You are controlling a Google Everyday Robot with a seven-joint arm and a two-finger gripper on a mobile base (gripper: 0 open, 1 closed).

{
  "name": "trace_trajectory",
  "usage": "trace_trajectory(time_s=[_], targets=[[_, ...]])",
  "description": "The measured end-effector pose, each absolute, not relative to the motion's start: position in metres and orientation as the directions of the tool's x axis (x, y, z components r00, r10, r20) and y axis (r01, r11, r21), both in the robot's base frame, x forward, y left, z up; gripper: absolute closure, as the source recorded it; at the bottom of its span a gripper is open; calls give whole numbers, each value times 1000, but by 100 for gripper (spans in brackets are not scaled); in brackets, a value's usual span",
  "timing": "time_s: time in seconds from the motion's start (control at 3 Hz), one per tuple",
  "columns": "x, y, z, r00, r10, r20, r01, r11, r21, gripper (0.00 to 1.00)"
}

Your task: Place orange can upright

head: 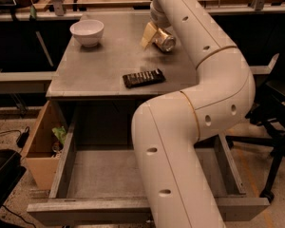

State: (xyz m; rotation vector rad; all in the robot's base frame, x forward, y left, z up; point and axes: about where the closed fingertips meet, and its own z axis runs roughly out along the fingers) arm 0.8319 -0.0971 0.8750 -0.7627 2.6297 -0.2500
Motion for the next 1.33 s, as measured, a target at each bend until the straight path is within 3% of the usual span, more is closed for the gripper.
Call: trace_trajectory(time_s=[1.0, 1.33], targets=[[847, -87, 875, -737, -562, -376, -492, 827, -270, 0], [848, -82, 867, -741, -569, -356, -498, 822, -276, 18]])
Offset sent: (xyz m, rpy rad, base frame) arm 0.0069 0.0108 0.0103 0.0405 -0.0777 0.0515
